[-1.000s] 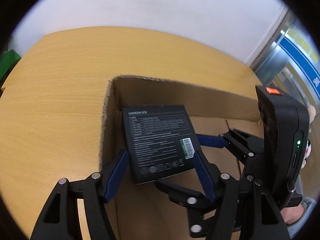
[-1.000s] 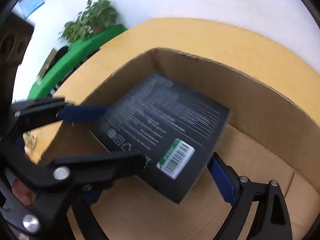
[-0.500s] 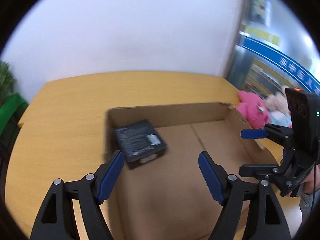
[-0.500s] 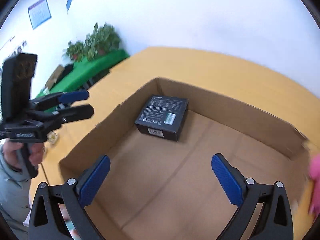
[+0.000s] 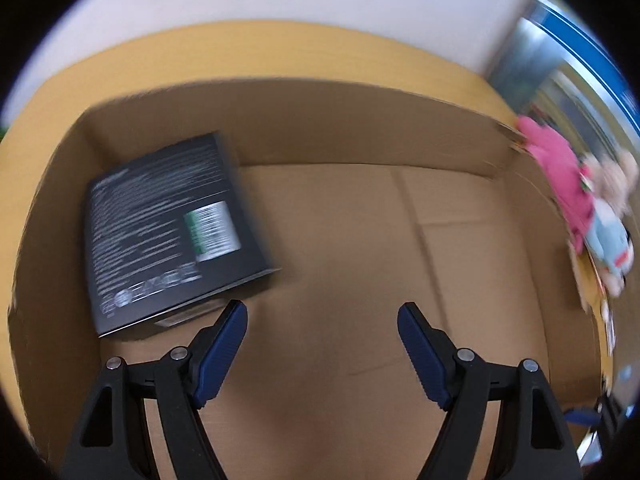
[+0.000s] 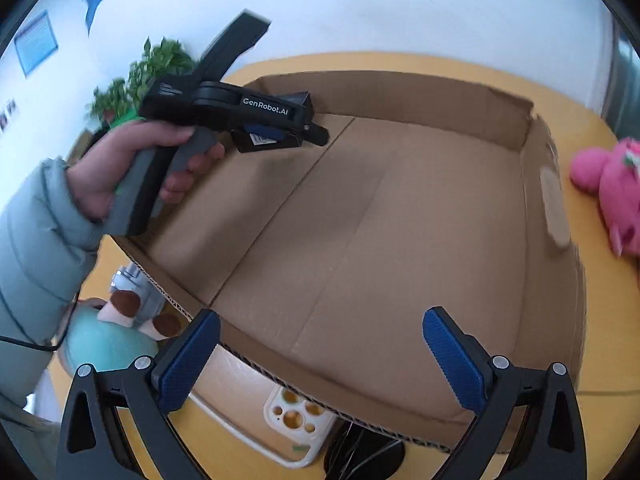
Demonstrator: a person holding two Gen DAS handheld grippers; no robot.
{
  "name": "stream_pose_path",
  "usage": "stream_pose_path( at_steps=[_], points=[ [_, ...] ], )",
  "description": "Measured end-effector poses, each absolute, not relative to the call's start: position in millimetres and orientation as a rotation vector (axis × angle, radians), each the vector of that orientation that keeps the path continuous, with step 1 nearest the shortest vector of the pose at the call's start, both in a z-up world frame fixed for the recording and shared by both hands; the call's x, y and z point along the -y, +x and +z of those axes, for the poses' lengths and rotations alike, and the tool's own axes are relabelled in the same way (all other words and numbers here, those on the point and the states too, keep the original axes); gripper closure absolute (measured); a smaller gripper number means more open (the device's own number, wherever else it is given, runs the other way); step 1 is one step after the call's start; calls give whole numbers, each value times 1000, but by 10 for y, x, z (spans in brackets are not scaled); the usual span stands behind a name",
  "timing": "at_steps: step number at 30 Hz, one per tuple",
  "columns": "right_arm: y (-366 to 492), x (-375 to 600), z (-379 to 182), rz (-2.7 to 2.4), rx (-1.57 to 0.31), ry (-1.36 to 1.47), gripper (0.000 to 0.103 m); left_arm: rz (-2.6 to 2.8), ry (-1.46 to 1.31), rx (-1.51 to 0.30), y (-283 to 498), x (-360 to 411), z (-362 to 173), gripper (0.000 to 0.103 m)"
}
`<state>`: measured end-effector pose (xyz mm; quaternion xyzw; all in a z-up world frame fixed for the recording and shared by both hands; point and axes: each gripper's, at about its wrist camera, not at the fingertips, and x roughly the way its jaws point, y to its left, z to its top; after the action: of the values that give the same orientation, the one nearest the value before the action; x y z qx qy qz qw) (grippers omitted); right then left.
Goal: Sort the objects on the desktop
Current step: 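Lower the black box into the cardboard box and open the left gripper, then move the right gripper toward the black sunglasses on the table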
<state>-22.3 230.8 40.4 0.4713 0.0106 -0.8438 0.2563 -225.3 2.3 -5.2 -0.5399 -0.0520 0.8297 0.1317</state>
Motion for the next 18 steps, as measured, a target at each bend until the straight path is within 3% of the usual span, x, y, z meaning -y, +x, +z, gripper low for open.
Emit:
stream_pose_path(
  at_steps=[13, 18],
  points=[
    [-220, -2431, 174, -2299, 100, 1242, 0, 2503, -1588, 323, -2256, 681, 30, 26],
    [-194, -2444, 181, -2306, 111, 1249, 0, 2537, -1483, 204, -2033, 567, 280, 26]
  ],
)
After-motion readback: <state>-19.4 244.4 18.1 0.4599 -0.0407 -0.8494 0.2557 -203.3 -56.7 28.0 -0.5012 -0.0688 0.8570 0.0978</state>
